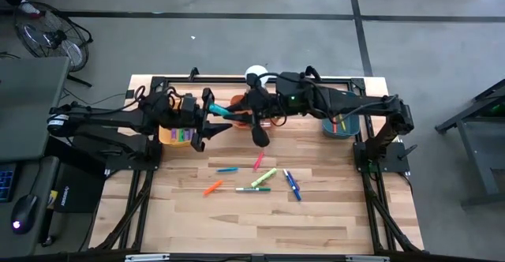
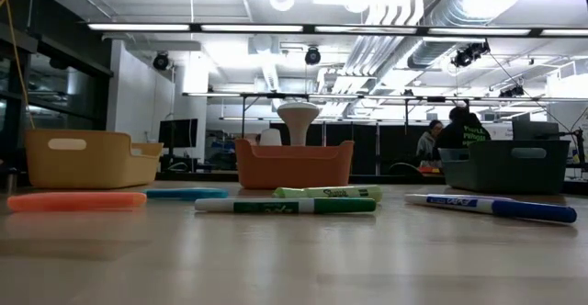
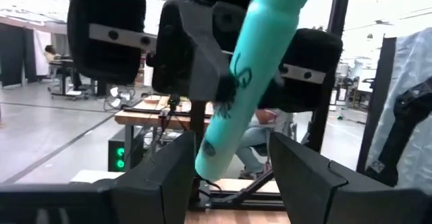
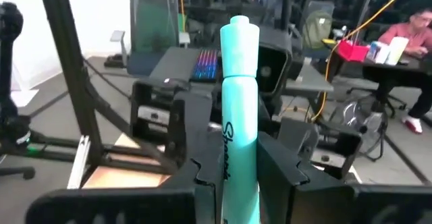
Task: Pick & Place Markers
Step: Put the blue highlighter pen into the yellow bin
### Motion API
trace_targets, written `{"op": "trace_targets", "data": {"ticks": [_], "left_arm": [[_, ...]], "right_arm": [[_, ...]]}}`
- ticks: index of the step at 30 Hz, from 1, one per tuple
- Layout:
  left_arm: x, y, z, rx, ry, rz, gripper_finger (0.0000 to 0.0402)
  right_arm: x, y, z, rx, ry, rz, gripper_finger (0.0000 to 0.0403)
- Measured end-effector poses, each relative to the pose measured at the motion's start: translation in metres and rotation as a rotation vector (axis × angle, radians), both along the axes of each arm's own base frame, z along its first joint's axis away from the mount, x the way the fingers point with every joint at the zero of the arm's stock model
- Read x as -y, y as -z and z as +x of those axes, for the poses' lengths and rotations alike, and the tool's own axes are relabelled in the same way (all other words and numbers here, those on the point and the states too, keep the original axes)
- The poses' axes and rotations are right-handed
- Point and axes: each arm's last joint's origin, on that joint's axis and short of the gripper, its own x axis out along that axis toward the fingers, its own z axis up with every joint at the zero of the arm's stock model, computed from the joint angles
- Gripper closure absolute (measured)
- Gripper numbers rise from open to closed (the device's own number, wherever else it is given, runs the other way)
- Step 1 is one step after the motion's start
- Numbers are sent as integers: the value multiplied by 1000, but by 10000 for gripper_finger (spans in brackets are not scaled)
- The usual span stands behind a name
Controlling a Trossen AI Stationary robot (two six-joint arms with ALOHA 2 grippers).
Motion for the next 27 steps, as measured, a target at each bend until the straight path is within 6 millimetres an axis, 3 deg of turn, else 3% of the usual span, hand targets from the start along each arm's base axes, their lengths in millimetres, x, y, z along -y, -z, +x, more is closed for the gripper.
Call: {"op": "trace_targets", "data": {"ticks": [5, 17, 20, 25, 27], "left_arm": [[0, -2, -1, 20, -2, -4, 216], [-1, -6, -2, 59, -41, -31, 221], [-1, -6, -2, 62, -43, -35, 249], [-1, -6, -2, 59, -50, -11, 340], [-1, -5, -2, 59, -54, 5, 339]], "right_arm": [[0, -3, 8, 90, -3, 28, 349], [-2, 4, 19, 114, -18, 54, 349], [-1, 3, 19, 120, -18, 54, 349], [-1, 3, 19, 114, -8, 77, 350], [-1, 4, 19, 110, -7, 80, 352]]}}
